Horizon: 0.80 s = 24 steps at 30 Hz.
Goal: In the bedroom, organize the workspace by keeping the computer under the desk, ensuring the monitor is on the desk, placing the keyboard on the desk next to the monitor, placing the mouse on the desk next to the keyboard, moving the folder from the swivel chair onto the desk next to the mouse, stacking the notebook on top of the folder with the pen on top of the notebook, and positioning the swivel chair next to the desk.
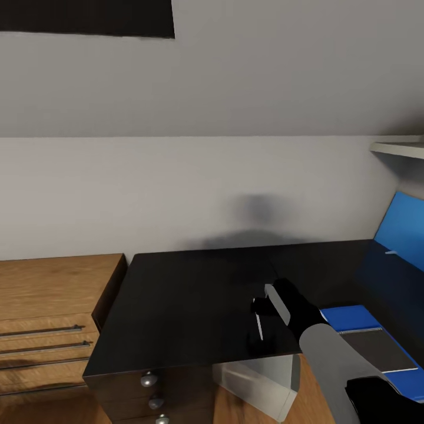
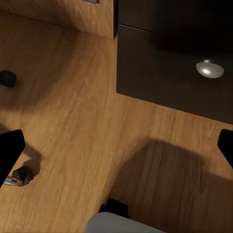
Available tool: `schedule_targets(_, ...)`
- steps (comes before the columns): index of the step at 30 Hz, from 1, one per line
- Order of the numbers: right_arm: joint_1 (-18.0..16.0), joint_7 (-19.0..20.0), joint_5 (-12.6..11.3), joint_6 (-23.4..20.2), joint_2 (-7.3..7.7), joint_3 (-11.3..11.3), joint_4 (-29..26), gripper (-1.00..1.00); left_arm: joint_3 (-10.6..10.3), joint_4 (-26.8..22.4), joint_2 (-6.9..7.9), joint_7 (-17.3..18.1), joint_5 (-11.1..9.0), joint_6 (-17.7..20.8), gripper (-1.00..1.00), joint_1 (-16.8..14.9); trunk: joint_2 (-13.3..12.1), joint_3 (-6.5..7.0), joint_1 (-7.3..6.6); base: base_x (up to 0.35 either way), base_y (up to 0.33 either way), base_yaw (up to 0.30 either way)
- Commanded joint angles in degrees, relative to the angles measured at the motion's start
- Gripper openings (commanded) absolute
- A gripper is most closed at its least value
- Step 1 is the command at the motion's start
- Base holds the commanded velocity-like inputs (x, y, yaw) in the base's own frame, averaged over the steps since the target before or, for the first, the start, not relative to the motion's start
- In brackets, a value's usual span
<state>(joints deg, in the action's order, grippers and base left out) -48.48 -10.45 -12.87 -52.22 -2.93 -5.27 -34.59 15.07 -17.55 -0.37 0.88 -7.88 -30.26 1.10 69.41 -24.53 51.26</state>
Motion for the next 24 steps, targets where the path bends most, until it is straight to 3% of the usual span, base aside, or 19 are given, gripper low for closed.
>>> schedule_targets(1, -0.04, -0.53, -0.60, -0.14, 0.03, -0.24, -0.04, 1.00, -0.13, -0.12, 0.00, 0.09, -0.56, -0.04, 1.00, 0.04, 0.03, -0.05, 0.00, 0.000, 0.000, 0.000)
schedule_targets(24, -0.03, -0.53, -0.66, -0.07, -0.14, -0.35, -0.04, 1.00, -0.13, -0.12, 0.26, 0.17, -0.57, 0.02, 1.00, 0.04, 0.03, -0.05, 0.00, -0.011, 0.012, 0.000)
